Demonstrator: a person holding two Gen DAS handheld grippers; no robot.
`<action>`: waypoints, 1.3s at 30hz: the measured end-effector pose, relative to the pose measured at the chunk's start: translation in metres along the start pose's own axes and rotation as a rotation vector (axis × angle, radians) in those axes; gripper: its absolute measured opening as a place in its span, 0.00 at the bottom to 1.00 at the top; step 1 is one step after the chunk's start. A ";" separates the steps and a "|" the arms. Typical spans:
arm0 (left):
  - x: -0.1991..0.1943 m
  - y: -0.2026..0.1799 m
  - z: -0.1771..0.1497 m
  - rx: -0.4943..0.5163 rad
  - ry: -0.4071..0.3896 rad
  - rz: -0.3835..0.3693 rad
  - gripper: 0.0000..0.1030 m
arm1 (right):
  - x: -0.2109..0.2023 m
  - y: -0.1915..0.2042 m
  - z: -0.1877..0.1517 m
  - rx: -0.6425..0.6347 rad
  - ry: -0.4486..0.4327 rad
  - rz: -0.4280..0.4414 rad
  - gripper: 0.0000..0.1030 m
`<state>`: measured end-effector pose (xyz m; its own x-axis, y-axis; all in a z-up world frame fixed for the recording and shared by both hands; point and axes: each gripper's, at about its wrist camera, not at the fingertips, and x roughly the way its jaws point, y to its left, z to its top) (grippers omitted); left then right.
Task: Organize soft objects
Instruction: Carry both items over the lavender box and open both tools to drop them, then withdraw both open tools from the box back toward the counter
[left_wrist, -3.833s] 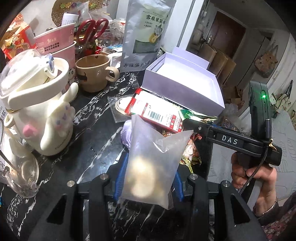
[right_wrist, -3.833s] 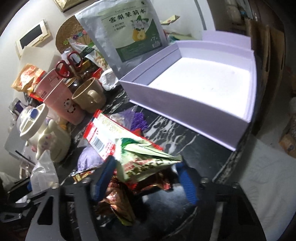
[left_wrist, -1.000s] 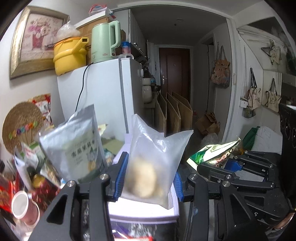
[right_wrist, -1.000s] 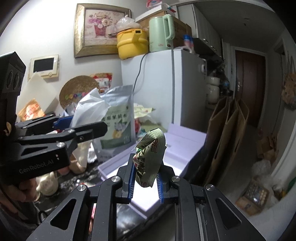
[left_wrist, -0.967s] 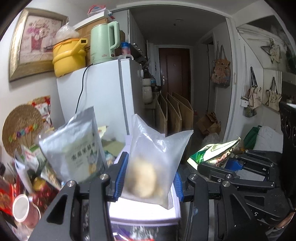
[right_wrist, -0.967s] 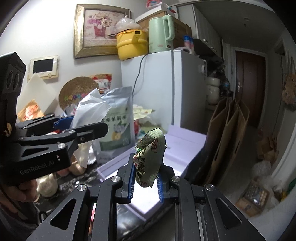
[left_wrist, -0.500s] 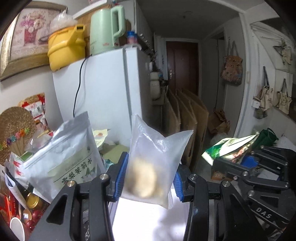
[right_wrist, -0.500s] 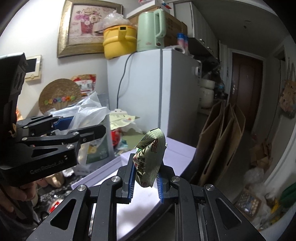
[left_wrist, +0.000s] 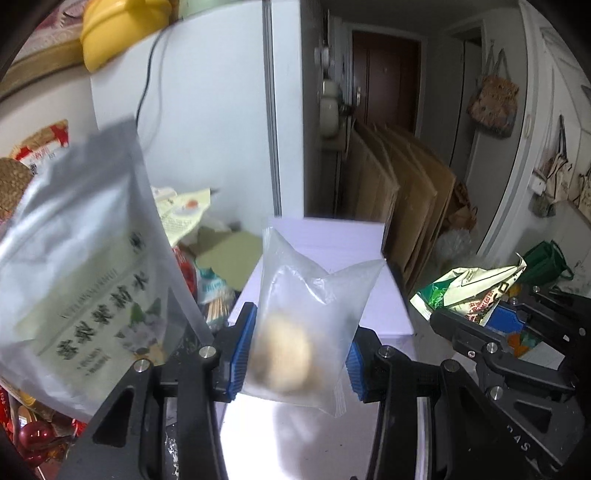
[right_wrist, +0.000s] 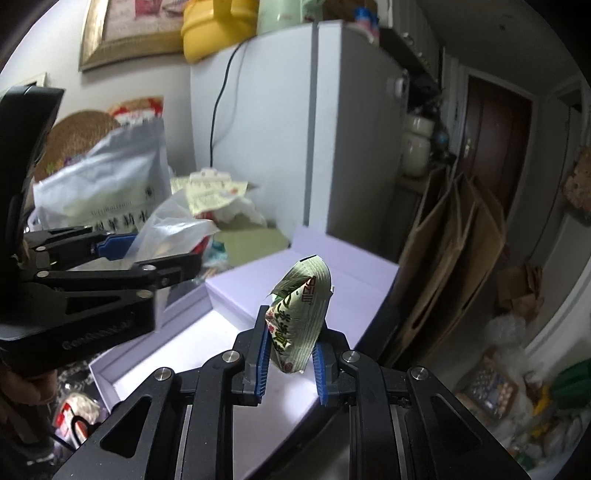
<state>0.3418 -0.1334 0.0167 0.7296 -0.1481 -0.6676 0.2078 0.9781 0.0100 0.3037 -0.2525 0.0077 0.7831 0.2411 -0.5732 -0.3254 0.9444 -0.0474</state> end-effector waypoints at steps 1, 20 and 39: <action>0.006 0.001 -0.001 -0.002 0.015 0.010 0.42 | 0.006 0.001 -0.001 -0.004 0.018 0.001 0.19; 0.046 0.012 -0.019 0.006 0.129 0.147 0.72 | 0.055 0.005 -0.012 -0.035 0.152 -0.048 0.57; -0.023 0.014 -0.002 -0.027 0.018 0.159 0.72 | 0.002 -0.002 0.005 0.001 0.071 -0.090 0.62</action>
<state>0.3263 -0.1162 0.0309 0.7398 0.0116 -0.6727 0.0724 0.9927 0.0968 0.3083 -0.2524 0.0114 0.7699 0.1385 -0.6230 -0.2544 0.9619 -0.1005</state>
